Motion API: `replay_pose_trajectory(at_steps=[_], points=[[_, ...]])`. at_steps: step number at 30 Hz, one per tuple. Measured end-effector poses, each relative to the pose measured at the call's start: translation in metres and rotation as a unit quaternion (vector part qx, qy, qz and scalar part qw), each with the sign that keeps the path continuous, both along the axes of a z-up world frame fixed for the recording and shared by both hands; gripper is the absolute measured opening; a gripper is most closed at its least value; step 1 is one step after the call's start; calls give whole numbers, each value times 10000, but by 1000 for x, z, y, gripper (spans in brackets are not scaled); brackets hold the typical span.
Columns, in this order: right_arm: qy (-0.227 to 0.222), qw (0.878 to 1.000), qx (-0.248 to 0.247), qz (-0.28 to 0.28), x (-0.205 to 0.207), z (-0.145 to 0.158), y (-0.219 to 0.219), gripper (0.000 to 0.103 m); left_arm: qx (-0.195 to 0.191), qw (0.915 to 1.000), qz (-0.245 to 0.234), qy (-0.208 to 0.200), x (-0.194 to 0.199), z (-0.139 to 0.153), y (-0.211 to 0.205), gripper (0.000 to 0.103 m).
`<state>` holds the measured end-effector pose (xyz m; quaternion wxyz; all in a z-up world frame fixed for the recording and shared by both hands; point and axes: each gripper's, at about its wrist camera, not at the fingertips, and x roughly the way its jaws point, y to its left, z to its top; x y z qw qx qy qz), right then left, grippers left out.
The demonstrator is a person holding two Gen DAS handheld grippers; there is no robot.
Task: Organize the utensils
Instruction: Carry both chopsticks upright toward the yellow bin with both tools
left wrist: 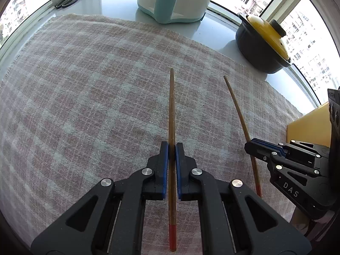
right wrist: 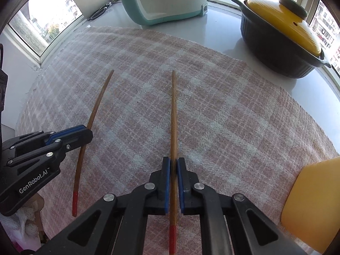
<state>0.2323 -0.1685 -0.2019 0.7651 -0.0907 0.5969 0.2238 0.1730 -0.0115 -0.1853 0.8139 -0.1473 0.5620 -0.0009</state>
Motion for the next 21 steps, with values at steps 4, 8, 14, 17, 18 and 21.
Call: replay_pose_trajectory(at_steps=[4,8,14,17,18,21], points=[[-136,9995,264,-117,-11,16,-12,4,-28,9998,48,-201,-11,12,6,4],[-383,9982,427,-170,-26,35,-19,4,-73,9990,79,-426,-24,27,10,4],[-773,9937,756,-297,-56,68,-38,4,-163,9966,-5,-811,-42,54,3,4],[-988,9904,885,-383,-71,86,-47,4,-232,9944,-71,-1026,-48,69,-5,4],[-1052,9892,926,-423,-76,92,-52,4,-261,9937,-81,-1090,-49,74,-7,4],[-1245,9857,1004,-524,-89,107,-66,4,-359,9907,-151,-1305,-53,92,-15,4]])
